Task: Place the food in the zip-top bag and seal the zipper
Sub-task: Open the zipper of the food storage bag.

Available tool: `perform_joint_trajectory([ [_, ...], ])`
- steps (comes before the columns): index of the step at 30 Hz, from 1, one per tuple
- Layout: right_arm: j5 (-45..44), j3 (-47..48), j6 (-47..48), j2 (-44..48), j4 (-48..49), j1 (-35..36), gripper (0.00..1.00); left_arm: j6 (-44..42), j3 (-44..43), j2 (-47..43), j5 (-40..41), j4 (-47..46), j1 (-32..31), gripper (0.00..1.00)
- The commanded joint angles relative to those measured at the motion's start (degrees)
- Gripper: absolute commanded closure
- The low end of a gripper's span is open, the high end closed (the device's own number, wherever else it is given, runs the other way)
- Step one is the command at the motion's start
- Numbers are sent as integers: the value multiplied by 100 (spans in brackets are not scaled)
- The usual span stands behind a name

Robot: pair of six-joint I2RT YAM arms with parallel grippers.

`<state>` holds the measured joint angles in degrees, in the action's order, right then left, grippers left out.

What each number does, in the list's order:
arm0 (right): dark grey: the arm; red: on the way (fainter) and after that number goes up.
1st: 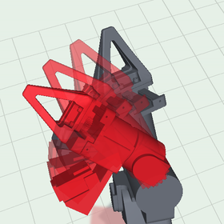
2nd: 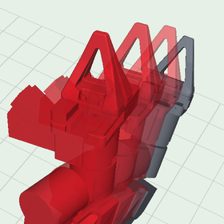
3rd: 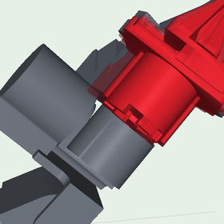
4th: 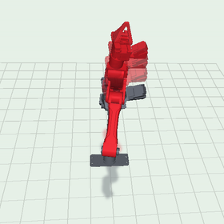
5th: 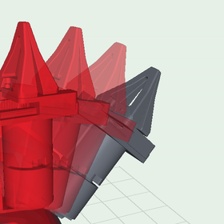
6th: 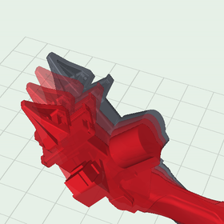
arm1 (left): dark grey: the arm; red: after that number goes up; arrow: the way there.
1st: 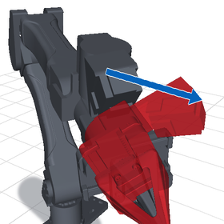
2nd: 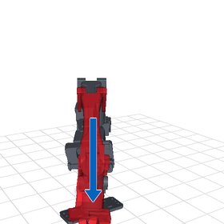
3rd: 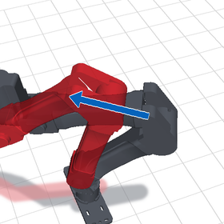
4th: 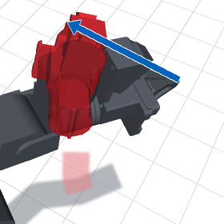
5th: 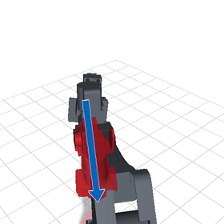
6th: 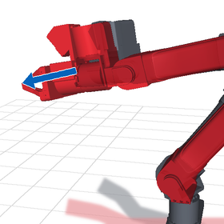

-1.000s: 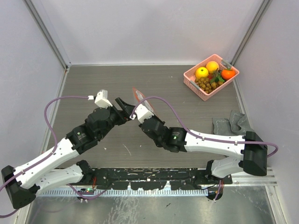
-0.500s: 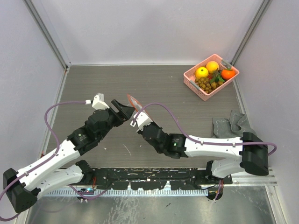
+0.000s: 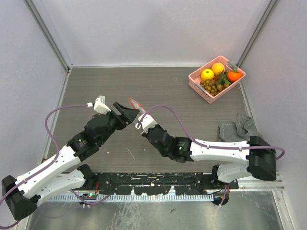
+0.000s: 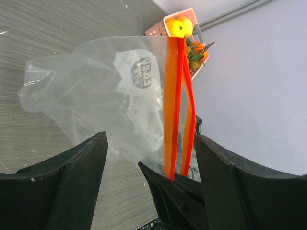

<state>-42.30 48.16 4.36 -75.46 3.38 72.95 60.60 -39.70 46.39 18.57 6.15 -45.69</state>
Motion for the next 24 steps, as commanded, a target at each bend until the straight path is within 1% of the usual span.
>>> perform_joint_trajectory([
  [1, 10, 32, -76, 50, 427, -2, 100, -17, -6, 38, 38, -284, 20, 28],
  [6, -5, 38, -37, -66, 377, 0, 100, -92, -62, 318, 29, -251, 20, 35],
  [11, 45, 51, -21, -160, 488, -2, 99, -159, -204, 606, -28, 36, 15, 39],
  [16, 100, 71, -23, -142, 497, -4, 98, -144, -60, 665, -55, -41, 14, 50],
  [19, 189, 43, -62, -81, 559, 0, 96, -193, -55, 684, -44, -14, 13, 65],
  [22, 344, 50, -86, -26, 582, 0, 91, -235, -32, 645, -6, 32, 14, 86],
  [24, 450, 93, -133, 38, 497, 0, 88, -270, -7, 579, 42, 58, 14, 98],
])
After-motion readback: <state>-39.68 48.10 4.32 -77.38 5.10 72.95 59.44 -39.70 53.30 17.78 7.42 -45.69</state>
